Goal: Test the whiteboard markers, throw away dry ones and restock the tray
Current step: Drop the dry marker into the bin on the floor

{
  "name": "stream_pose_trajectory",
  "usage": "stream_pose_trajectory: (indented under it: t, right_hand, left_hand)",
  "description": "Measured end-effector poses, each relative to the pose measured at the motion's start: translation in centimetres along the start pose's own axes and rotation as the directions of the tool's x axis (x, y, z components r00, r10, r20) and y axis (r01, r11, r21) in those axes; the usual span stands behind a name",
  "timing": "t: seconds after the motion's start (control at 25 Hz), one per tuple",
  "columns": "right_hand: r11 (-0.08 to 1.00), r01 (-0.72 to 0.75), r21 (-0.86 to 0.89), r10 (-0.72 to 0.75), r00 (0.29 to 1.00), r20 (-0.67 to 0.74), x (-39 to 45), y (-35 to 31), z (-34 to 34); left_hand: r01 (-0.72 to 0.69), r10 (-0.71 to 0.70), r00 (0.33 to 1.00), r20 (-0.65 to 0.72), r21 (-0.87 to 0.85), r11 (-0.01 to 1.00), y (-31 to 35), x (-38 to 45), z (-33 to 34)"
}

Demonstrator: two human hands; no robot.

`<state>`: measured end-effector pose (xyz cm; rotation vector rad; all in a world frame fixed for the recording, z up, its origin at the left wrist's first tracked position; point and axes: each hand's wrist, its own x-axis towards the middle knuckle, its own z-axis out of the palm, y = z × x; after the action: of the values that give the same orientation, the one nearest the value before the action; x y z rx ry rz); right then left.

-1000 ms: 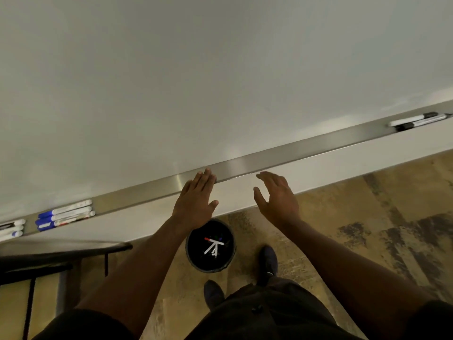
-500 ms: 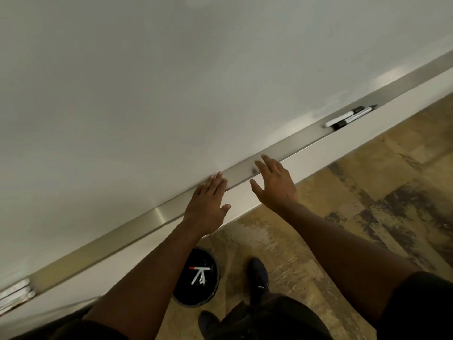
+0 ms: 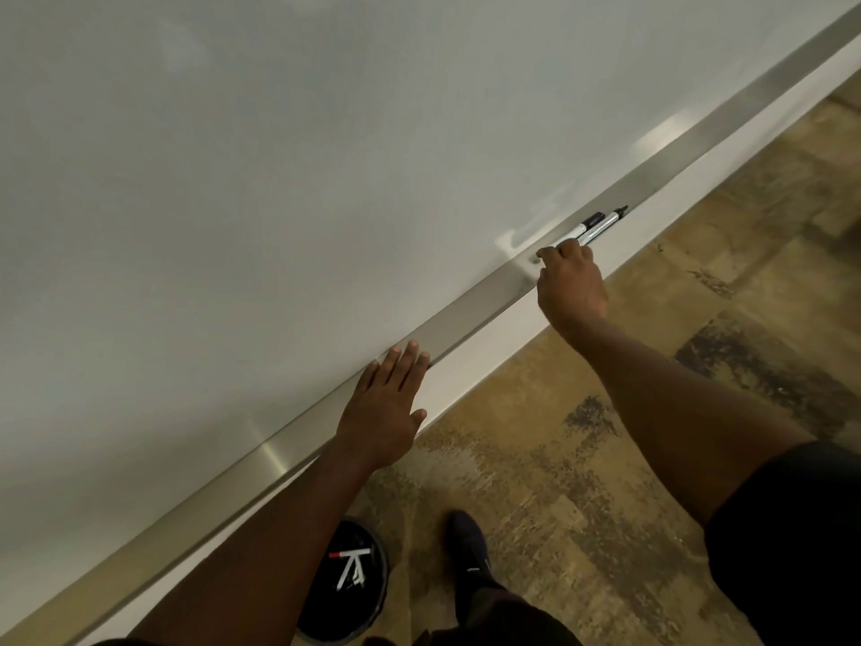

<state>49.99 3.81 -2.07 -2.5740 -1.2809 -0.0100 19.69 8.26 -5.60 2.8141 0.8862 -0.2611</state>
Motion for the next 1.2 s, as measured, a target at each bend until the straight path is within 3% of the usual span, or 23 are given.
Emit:
stream_pose_trajectory:
  t: [0.24, 0.52, 0.72, 0.88, 1.08, 1.2]
  right_hand:
    - [0.953, 0.226, -0.199, -0.192, 0.965, 0.179, 3.5, 1.3, -0.4]
    - [0.904, 0.315, -0.287, -0.242, 0.934, 0.264, 4.7, 1.4, 0.3]
    - [0.889, 0.350, -0.295, -0.289, 0.929, 0.231, 5.3, 2.0, 0.5]
    - [0.845, 0.465, -0.265, -0.427, 0.884, 0.192, 4.3, 1.4, 0.0]
    - [0.790, 0.590, -0.169, -0.598, 0.801, 0.002, 0.8, -0.1, 0.3]
    - [0.820, 0.572, -0.025, -0.570, 0.811, -0.135, -2.2, -2.1, 0.3]
  left_hand:
    - [0.004, -0.003, 0.999, -0.050, 0.015, 1.000, -0.2, 0.0, 0.7]
    - [0.018, -0.018, 0.997, -0.075, -0.002, 1.000, -0.2, -0.1, 1.0]
    - [0.018, -0.019, 0.997, -0.074, -0.008, 1.000, -0.2, 0.0, 1.0]
    - [0.022, -0.023, 0.996, -0.081, -0.003, 1.000, -0.2, 0.0, 1.1]
    - [0.013, -0.015, 0.996, -0.090, -0.024, 1.000, -0.2, -0.1, 1.1]
    - [0.019, -0.023, 0.994, -0.104, -0.041, 0.999, -0.2, -0.1, 1.1]
